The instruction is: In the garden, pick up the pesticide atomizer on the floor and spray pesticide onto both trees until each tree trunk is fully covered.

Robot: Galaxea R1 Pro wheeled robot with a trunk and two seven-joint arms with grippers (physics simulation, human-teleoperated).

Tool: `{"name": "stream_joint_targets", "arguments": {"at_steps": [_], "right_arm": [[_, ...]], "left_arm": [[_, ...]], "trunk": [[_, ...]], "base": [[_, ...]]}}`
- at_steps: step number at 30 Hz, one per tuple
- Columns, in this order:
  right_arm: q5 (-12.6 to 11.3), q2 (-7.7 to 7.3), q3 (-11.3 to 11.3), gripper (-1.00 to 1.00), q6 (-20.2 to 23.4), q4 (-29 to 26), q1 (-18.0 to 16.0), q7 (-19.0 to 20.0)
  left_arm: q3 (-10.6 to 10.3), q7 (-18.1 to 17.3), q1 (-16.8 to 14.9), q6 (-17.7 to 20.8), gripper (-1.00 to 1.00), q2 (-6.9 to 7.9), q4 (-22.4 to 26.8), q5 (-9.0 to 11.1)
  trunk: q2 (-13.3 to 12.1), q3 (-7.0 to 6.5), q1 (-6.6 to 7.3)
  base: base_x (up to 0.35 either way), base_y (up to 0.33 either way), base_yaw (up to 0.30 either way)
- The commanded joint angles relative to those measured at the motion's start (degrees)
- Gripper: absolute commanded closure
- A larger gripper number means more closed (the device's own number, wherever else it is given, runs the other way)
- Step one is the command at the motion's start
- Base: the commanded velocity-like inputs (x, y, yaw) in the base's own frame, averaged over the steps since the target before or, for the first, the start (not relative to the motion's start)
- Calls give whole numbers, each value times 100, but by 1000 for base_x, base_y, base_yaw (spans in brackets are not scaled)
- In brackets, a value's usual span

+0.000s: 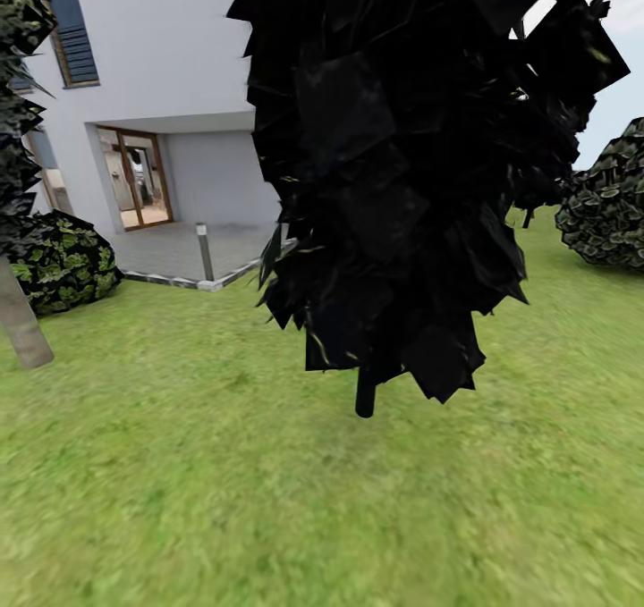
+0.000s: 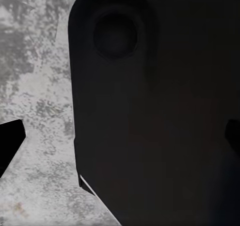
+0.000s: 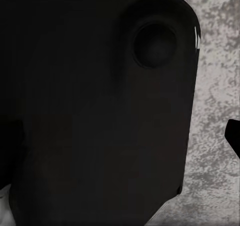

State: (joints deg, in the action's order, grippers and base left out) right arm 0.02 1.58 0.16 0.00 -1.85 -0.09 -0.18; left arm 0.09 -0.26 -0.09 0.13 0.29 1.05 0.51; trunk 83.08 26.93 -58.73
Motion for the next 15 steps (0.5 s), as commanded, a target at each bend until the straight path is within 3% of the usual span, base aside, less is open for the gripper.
{"name": "stream_joint_targets", "arguments": {"at_steps": [1,10,15], "right_arm": [[-1,0,-4,-100,-3,-2,0,0],[7,-41,-7,-100,-170,-557,0,1],[19,-44,-7,-100,-169,-1392,0,7]], "left_arm": [[0,2,0,-1,-100,-1,0,-3],[0,7,-19,-28,-100,98,43,100],[8,16,-109,-19,-100,335,800,149]], "trunk": [[0,0,0],[0,0,0],[0,0,0]], "base": [[0,336,0],[-2,336,0],[-67,335,0]]}}
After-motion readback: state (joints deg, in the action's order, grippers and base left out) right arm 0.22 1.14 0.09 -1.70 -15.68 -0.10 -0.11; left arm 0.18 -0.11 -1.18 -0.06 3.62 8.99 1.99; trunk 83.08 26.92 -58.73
